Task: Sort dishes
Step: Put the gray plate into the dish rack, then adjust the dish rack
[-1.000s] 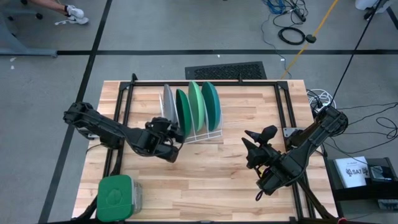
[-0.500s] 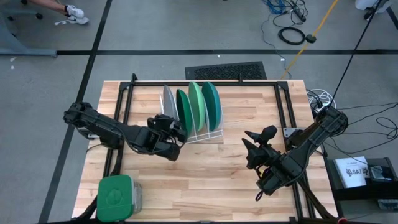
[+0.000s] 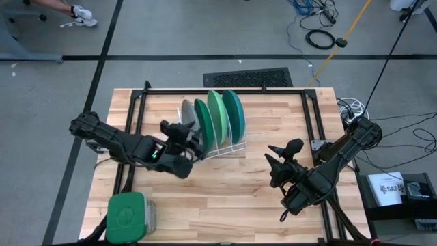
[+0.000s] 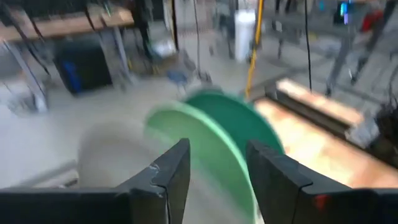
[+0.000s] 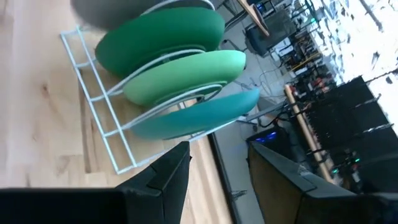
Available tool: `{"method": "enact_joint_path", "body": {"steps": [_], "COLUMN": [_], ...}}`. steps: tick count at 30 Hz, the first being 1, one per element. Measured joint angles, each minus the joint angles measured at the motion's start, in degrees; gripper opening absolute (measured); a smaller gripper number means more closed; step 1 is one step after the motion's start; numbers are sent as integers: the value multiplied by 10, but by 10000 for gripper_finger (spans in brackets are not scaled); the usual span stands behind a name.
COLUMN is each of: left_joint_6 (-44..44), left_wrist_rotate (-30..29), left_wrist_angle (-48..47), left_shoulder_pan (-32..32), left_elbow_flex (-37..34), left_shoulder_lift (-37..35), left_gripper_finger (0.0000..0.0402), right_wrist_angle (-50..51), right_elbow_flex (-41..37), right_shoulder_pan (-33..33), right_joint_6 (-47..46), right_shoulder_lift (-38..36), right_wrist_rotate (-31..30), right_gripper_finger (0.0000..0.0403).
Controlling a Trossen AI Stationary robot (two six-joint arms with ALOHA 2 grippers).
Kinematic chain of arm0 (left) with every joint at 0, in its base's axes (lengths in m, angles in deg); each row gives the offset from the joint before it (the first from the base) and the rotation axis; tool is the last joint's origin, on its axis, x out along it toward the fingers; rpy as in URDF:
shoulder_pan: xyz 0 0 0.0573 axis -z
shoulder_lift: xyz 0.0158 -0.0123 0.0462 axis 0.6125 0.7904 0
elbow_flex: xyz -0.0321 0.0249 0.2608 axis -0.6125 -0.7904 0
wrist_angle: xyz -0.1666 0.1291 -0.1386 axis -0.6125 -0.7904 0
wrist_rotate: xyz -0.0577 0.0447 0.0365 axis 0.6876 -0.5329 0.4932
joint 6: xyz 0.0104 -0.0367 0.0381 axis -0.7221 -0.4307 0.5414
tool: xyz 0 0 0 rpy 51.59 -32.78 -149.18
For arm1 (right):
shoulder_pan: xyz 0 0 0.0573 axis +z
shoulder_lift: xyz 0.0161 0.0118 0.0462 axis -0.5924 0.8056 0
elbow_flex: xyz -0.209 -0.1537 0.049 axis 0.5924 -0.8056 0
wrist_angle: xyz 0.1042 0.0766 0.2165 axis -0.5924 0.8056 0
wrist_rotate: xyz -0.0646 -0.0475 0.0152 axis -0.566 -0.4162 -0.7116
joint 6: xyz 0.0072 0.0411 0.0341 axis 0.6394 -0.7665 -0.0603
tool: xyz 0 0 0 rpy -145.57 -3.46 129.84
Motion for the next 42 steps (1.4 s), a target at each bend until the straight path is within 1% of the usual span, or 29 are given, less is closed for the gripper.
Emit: {"method": "enact_joint_path", "body": {"steps": [2, 3, 4, 6, 9, 12, 15, 19, 22, 25, 28, 30, 32, 34, 37, 40, 42], "left_joint_6": [14, 16, 15, -2, -46, -89, -105, -100, -96, -96, -102, -119, -137, -146, -184, -232, -256], "left_wrist_rotate": [-60, -80, -86, -79, -60, -60, -95, -137, -145, -137, -133, -134, -143, -159, -172, -179, -178], "left_wrist_angle": [-1, -3, -12, -38, -78, -112, -123, -122, -121, -122, -124, -131, -142, -142, -155, -157, -158], "left_shoulder_pan": [22, 29, 34, 35, 35, 40, 57, 84, 104, 131, 165, 188, 208, 224, 239, 245, 245], "left_elbow_flex": [5, 5, 5, 5, -9, -21, -21, -18, -17, -17, -17, -17, -18, -30, -50, -74, -92], "left_shoulder_lift": [-1, -1, -1, 0, -1, 0, 0, -1, -3, -4, -5, -5, -5, -5, -5, -5, -4], "left_gripper_finger": [155, 155, 155, 155, 155, 155, 155, 155, 155, 155, 155, 155, 155, 155, 155, 155, 155], "right_wrist_angle": [-12, -17, -21, -32, -52, -67, -92, -151, -244, -327, -394, -463, -560, -685, -858, -954, -1007], "right_elbow_flex": [0, 0, 0, 0, 0, 0, -6, -48, -110, -181, -260, -314, -372, -433, -522, -592, -620], "right_shoulder_pan": [-4, -8, -11, -18, -29, -41, -66, -116, -155, -187, -206, -207, -207, -209, -222, -240, -257], "right_joint_6": [-11, -15, -16, -16, -16, -29, -60, -54, -16, 42, 60, 81, 116, 165, 212, 198, 192], "right_shoulder_lift": [0, 0, 0, 0, 0, 0, 0, 0, 0, -8, -38, -73, -117, -159, -201, -211, -207], "right_wrist_rotate": [2, 4, 9, 18, 24, 27, 30, 50, 60, 63, 89, 97, 115, 148, 181, 182, 206], "right_gripper_finger": [155, 155, 155, 155, 155, 155, 155, 155, 155, 155, 155, 155, 155, 155, 155, 155, 155]}}
